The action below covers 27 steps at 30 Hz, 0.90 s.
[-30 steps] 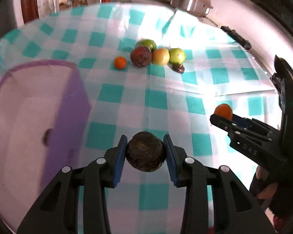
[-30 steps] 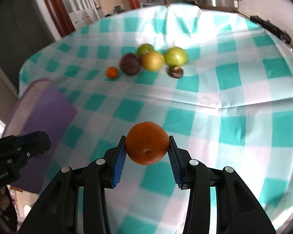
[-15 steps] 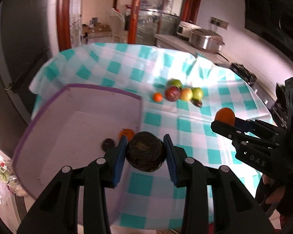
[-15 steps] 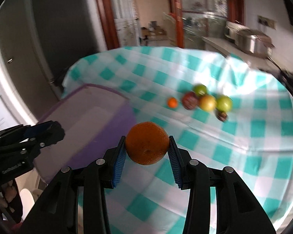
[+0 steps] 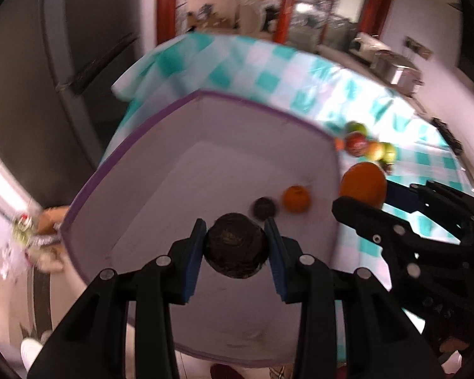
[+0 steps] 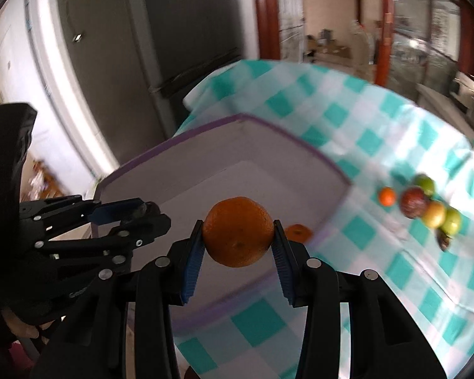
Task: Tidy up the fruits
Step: 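Carry both fruits over the white box and open both tools to drop them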
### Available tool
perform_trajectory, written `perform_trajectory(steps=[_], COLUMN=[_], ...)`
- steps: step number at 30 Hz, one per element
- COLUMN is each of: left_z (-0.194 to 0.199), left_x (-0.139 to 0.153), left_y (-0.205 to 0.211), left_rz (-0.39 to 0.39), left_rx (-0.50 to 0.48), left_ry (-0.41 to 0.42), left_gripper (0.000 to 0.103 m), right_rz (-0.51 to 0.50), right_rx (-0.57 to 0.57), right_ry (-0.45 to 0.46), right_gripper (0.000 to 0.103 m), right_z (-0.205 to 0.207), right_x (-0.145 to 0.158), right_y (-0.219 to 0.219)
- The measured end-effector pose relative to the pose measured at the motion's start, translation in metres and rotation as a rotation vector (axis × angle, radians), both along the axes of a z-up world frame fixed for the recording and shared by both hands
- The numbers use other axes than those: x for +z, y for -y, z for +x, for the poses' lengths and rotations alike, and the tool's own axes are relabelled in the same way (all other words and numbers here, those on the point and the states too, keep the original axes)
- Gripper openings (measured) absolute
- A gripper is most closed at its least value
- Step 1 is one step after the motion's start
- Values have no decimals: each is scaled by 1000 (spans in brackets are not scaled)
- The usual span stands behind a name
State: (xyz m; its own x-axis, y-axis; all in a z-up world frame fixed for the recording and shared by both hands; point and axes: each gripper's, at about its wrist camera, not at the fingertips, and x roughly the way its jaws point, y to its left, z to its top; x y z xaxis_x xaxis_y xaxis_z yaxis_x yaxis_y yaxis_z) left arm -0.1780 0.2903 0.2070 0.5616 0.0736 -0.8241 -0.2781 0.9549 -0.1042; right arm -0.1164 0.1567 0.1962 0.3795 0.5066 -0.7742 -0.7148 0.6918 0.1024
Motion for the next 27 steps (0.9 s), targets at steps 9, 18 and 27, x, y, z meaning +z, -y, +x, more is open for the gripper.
perform_trajectory(steps=[9,18,27], left_z=[-2,25,39], left_x=[-54,-87,-91], left_y=[-45,-45,-49], left_rz=[1,91,88], left_rx=[142,123,129], left_ry=[-182,-314,-338], left_gripper=[38,39,41], right_rz=[-149,-328,-346], right_rx=[125,203,171], right_ry=[-137,-155,-183], right_gripper=[42,42,44], right_z=[17,35,57], right_x=[-69,-115,-118], right_y=[-59,-92,-93])
